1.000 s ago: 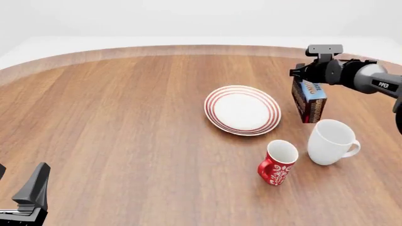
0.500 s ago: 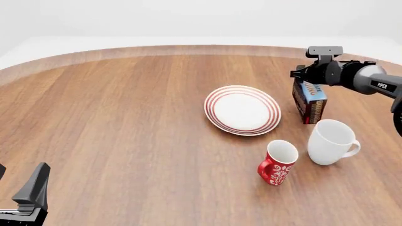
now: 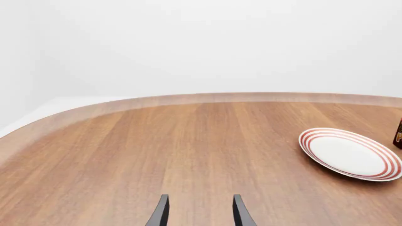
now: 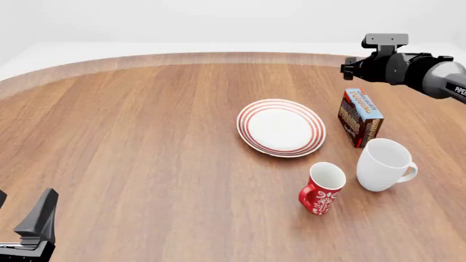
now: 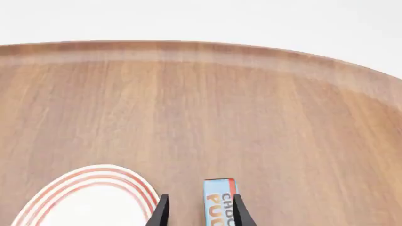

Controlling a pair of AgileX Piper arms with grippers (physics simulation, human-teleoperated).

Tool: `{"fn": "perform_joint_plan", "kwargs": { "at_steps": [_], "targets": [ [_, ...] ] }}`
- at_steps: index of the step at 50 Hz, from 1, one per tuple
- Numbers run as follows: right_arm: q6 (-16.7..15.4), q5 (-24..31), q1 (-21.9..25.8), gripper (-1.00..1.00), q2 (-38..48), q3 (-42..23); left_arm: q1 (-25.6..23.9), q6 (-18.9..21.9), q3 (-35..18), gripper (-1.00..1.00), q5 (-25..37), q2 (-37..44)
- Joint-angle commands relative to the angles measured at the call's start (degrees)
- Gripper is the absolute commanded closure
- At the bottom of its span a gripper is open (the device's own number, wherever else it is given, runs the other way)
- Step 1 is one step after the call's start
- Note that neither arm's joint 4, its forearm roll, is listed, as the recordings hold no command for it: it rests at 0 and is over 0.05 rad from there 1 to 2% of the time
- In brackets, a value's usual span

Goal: Put the chocolate pudding to the right of the plate.

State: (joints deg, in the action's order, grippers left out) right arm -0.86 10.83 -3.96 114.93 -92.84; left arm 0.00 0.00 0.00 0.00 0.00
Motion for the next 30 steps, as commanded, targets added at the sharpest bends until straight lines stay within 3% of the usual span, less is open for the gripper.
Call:
{"fn": "perform_joint_plan", "kwargs": {
  "at_steps": [1,10,17,23,28,29,30],
  "targets": [
    [1.0,3.5,3.6,-1.00,-10.0,-1.6,0.0,0.0,0.0,-1.00,0.0,0.0],
    [-0.2,12.2,9.7,-1.00,-23.8,-8.0,0.0,0.0,0.0,-1.00,0.0,0.0],
    [-3.7,18.1,14.6,-1.00,-32.6,-12.5,0.0,0.0,0.0,-1.00,0.0,0.0],
    [-8.9,14.4,19.2,-1.00,-41.3,-9.7,0.0,0.0,0.0,-1.00,0.0,0.0],
    [-9.5,10.6,19.1,-1.00,-46.5,-9.9,0.0,0.0,0.0,-1.00,0.0,0.0],
    [-12.8,7.6,21.1,-1.00,-51.4,-9.0,0.0,0.0,0.0,-1.00,0.0,0.0],
    [-14.1,7.1,20.9,-1.00,-53.0,-9.9,0.0,0.0,0.0,-1.00,0.0,0.0]
  ]
}}
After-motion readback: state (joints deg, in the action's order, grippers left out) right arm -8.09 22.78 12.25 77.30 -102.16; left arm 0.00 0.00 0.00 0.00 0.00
